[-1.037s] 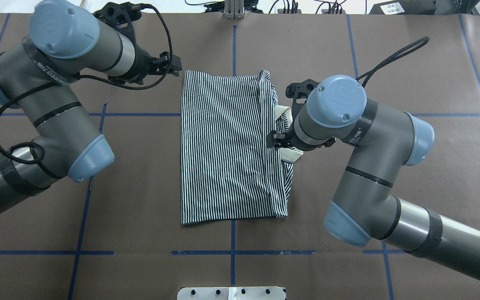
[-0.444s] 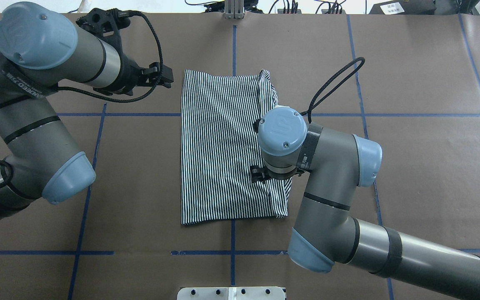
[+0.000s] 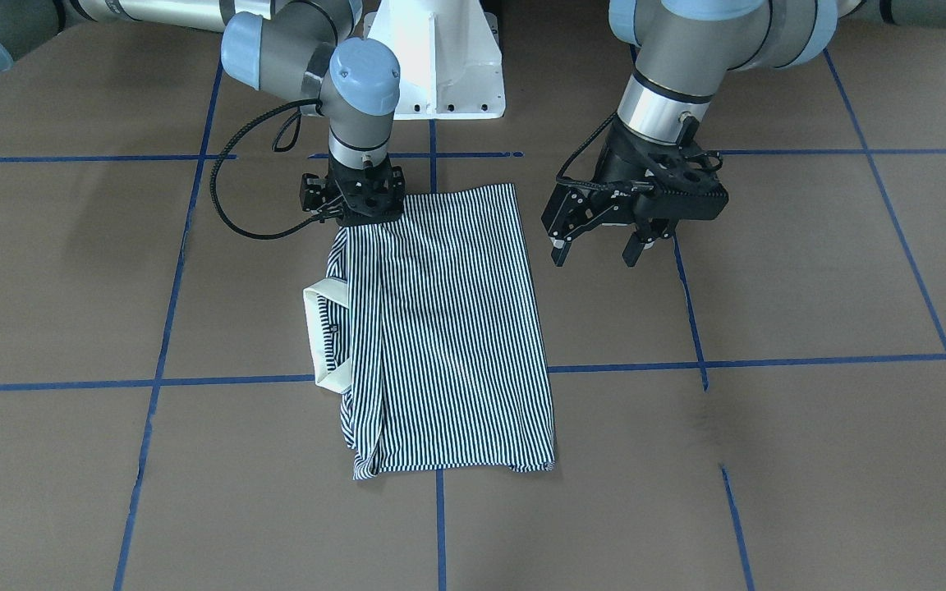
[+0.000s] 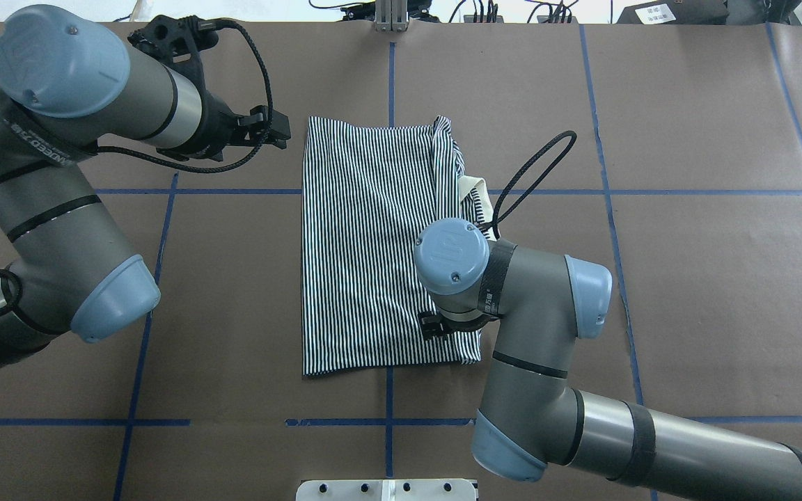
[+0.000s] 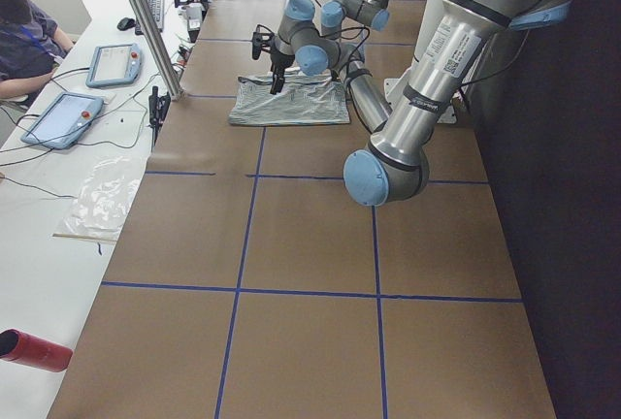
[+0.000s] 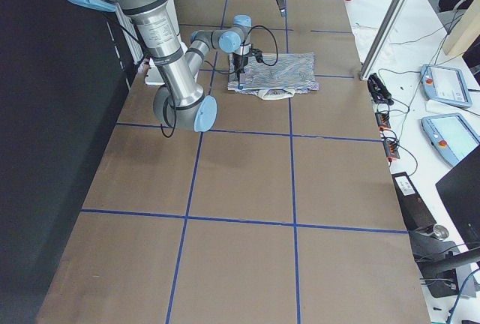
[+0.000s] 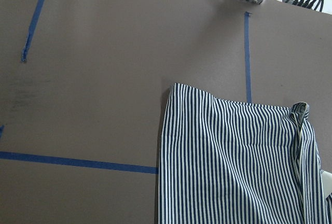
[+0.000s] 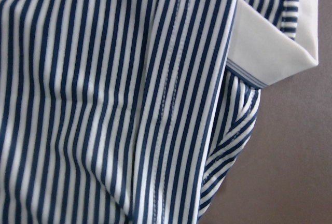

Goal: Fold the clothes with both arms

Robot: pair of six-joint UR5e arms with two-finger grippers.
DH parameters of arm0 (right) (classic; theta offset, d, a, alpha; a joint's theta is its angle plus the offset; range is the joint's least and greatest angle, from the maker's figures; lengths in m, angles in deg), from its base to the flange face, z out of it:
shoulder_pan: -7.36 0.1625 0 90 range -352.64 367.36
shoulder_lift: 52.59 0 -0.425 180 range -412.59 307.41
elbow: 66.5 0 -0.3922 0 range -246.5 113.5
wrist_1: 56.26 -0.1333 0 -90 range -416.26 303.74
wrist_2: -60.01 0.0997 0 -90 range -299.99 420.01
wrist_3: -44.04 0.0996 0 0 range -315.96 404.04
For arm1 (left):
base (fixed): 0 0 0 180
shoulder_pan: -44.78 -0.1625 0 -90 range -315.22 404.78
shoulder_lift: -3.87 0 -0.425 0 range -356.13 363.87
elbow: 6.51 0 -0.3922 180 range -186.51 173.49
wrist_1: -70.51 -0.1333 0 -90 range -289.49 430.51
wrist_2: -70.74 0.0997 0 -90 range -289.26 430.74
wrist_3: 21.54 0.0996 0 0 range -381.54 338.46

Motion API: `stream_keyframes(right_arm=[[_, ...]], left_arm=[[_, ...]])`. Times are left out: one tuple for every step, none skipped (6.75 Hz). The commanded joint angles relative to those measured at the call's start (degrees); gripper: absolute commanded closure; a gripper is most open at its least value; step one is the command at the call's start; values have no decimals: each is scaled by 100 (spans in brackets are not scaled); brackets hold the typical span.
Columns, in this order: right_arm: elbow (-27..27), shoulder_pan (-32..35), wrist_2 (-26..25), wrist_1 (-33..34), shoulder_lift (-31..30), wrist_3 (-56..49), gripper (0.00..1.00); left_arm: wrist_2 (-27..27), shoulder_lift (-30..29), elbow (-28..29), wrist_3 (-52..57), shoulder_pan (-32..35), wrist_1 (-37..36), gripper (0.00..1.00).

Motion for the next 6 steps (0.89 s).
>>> stream_keyframes(right_arm=[[116,-29,-10,70,-25,-180,0],[116,-29,-10,105,-52,-207,0],[116,-12,-10,106,-52,-207,0],[81,32,-10,219,-43,-233,0],[55,67,-1,237,-52,-251,0],[37,94,-10,333,-69,-260,0]], left_arm=[[0,9,16,-8,-35,20,0],[-9,9,-1,-16,-35,20,0],[-79,9,-2,-25,-35,20,0],[-88,0,-2,-43,-44,20,0],[-80,0,-2,-43,-61,20,0],[-79,-8,-2,-43,-62,28,0]])
